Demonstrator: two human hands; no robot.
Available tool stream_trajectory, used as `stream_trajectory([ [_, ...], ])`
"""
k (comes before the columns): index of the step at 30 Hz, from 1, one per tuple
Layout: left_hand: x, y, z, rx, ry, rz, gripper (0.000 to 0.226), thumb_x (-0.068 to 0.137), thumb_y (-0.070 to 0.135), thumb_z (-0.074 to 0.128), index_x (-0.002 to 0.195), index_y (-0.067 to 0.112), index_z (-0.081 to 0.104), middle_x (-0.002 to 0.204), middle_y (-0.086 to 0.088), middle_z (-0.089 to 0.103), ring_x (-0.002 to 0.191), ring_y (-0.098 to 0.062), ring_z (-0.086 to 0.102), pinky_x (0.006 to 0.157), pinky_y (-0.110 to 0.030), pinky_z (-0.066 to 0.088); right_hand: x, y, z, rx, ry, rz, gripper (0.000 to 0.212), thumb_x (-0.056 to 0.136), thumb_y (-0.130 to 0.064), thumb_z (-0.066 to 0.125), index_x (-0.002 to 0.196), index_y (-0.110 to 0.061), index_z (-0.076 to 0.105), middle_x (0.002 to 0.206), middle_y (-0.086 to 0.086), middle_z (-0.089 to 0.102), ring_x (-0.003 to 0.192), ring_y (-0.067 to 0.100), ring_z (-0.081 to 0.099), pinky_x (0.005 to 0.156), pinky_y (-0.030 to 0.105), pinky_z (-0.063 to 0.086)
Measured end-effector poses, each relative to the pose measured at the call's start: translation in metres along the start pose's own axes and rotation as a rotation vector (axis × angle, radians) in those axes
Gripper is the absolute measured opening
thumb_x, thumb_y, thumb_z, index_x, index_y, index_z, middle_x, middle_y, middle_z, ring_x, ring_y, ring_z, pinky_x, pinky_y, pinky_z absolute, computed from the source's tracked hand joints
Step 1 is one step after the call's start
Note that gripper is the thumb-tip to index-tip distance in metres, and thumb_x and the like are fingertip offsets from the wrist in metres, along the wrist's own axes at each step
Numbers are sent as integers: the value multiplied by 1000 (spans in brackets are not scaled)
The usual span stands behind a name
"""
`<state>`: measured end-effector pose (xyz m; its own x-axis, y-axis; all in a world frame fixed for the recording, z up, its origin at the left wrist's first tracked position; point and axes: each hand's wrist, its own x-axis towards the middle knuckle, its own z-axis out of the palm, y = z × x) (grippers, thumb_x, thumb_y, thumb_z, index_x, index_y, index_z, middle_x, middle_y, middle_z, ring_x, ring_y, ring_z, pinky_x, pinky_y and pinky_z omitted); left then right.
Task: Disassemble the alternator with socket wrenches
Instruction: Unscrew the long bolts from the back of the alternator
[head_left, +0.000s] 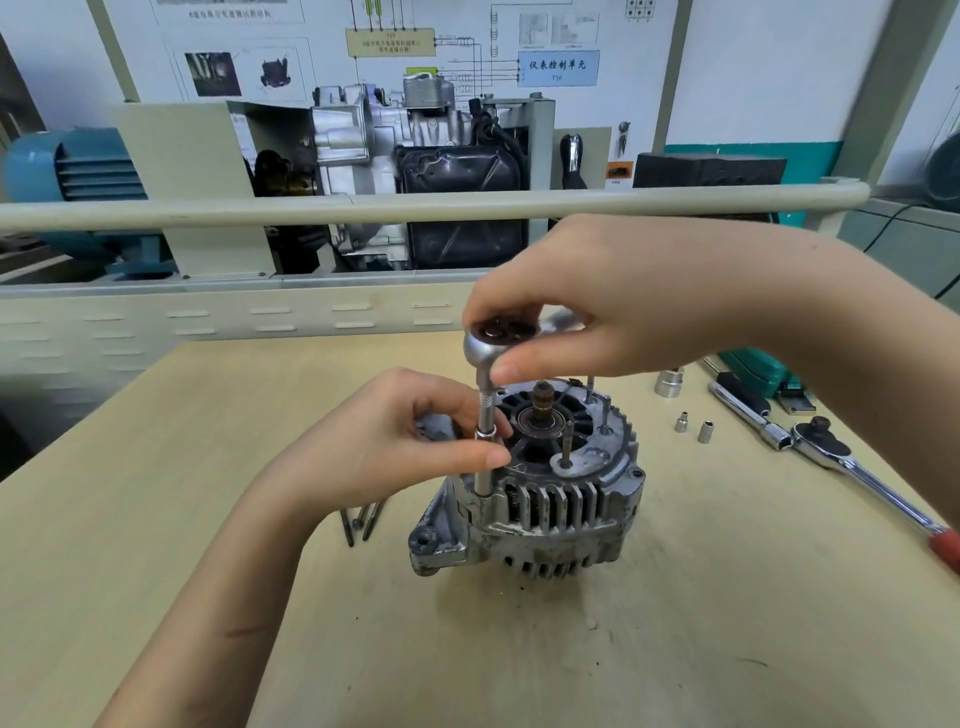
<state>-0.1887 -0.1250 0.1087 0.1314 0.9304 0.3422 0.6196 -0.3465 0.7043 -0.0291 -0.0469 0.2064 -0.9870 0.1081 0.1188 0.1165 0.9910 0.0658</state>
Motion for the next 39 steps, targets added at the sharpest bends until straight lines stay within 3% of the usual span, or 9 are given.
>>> stream_trajectory([
  [5, 0, 0, -1, -10, 24, 9, 2, 66, 37, 71, 66, 38, 72, 80, 6, 71, 74, -6, 65, 68, -18, 49, 2, 4, 2, 28, -18, -28, 21, 85, -40, 47, 99, -27, 58, 81, -24, 53, 81, -7, 50, 75, 13, 37],
  [10, 0, -2, 2, 99, 112, 40, 41, 59, 53, 70, 63, 13, 65, 76, -13, 65, 73, -22, 59, 70, -37, 46, 2, 2, 2, 33, 17, -11, 41, 76, -52, 42, 95, -21, 60, 76, -15, 57, 73, 3, 49, 67, 17, 39],
  [15, 1, -1, 3, 53, 92, 22, 46, 58, 54, 70, 65, 8, 64, 72, -13, 64, 71, -29, 58, 72, -46, 45, 1, 0, 5, 18, 35, 23, 45, 72, -57, 38, 87, -20, 58, 65, -11, 51, 63, 7, 48, 59, 18, 35],
  [21, 0, -1, -1, -33, 5, 0, 10, 69, 34, 71, 76, 27, 73, 85, 12, 72, 82, -2, 66, 71, -12, 48, 3, 3, 4, 49, -5, -15, 15, 87, -40, 47, 85, -26, 53, 73, -14, 54, 68, 2, 49, 63, 15, 36],
  [24, 0, 0, -3, -24, 33, 2, 1, 67, 32, 73, 68, 31, 72, 81, 5, 73, 78, -9, 67, 71, -20, 51, 4, 4, 4, 53, -9, -49, 5, 90, -33, 51, 87, -28, 52, 80, -17, 56, 76, 4, 52, 75, 22, 41],
  [27, -1, 1, -2, 33, 71, 25, 23, 64, 39, 78, 70, 18, 70, 82, -7, 70, 76, -19, 65, 73, -36, 49, 4, 2, 4, 70, 26, -58, 20, 86, -39, 52, 95, -23, 61, 83, -15, 60, 78, 3, 52, 73, 20, 41],
  [33, -1, 0, 2, 93, 132, 70, 50, 59, 50, 71, 66, 1, 63, 70, -18, 61, 70, -32, 55, 67, -43, 41, 4, -2, 7, 38, 49, 3, 47, 72, -57, 40, 89, -19, 60, 67, -10, 53, 63, 6, 46, 62, 17, 35],
  [35, 0, -1, 1, 82, 115, 31, 38, 61, 45, 74, 66, 8, 66, 72, -14, 64, 72, -29, 58, 67, -39, 43, 4, -1, 7, 50, 55, 2, 45, 75, -55, 41, 89, -17, 60, 70, -9, 55, 65, 7, 47, 63, 19, 36],
  [39, -1, -1, -1, 10, 6, 4, 9, 69, 38, 70, 73, 30, 72, 85, 20, 71, 83, 4, 64, 69, -8, 46, 5, 3, 9, 72, 52, -22, 28, 87, -39, 50, 94, -14, 61, 78, -11, 57, 70, 9, 48, 67, 16, 37],
])
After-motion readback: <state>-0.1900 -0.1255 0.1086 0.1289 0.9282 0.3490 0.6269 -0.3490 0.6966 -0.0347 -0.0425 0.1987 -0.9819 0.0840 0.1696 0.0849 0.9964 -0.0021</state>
